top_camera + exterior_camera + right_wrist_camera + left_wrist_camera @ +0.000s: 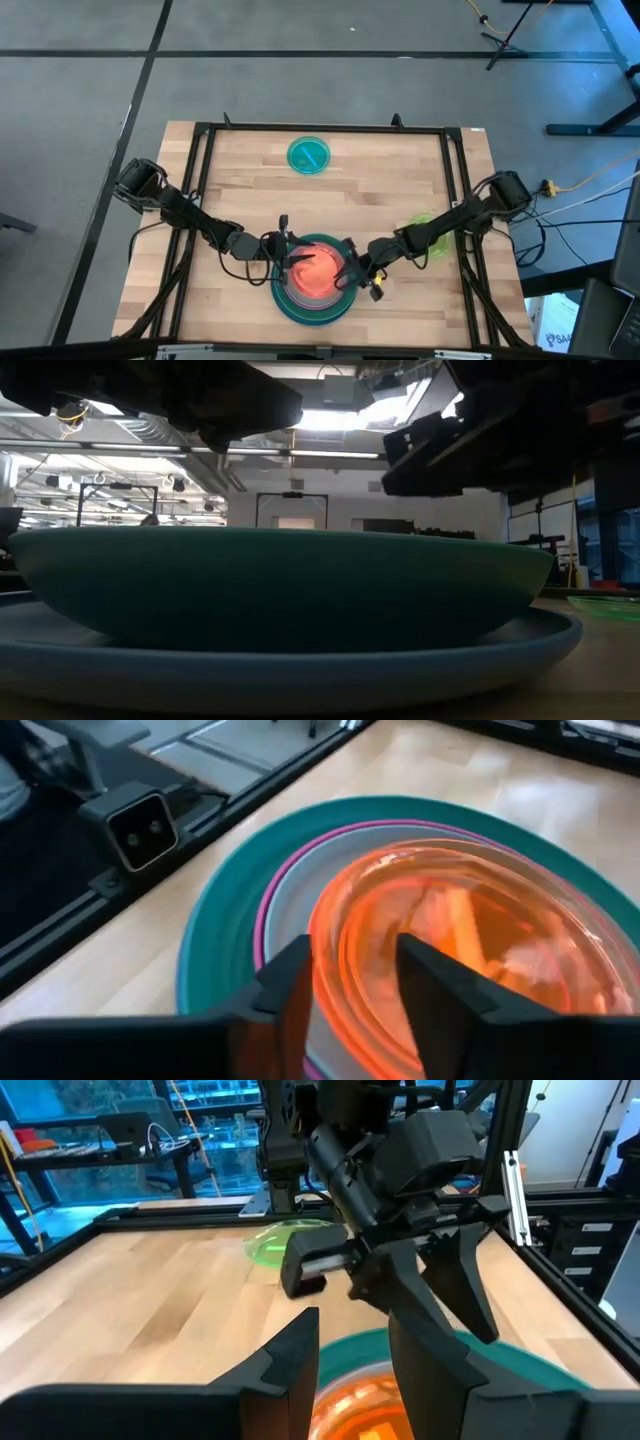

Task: Stack plastic plates
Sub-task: Stack the blue plate on the orange plate

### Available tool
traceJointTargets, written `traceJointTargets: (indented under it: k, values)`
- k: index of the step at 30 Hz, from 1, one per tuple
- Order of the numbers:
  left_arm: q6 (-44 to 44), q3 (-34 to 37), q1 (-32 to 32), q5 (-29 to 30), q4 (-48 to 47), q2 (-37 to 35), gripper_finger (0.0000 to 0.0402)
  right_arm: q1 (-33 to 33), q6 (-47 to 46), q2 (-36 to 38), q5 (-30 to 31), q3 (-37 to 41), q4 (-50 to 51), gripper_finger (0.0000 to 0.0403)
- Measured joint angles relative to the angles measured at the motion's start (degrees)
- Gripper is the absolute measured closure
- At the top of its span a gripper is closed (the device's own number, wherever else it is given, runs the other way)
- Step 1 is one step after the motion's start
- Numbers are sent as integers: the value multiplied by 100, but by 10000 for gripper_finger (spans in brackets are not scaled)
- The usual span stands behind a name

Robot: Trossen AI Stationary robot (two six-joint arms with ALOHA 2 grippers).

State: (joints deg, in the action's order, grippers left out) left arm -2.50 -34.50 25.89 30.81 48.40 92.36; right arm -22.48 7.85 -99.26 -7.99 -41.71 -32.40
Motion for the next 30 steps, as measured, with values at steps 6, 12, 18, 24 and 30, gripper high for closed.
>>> traceJointTargets:
  k: [6, 12, 18, 24, 30]
  values:
    - [-182, 0, -67, -9, -107, -2, 285, -7, 134, 993, 321, 0, 1360, 226]
    - [-476, -1, -410, -29, -295, -4, 285, -7, 104, 2227, 756, 49, 2709, 231]
    - [-489, -502, -924, -192, -2017, -4, 285, -5, -468, 3107, 1019, 697, 3249, 236]
    - [-474, -1292, -1611, -197, -4149, -4, 285, -4, -1213, 3366, 1526, 1540, 3117, 237]
    - [-369, -1364, -2571, -209, -4928, -4, 285, 0, -1243, 3307, 2175, 2143, 2192, 237]
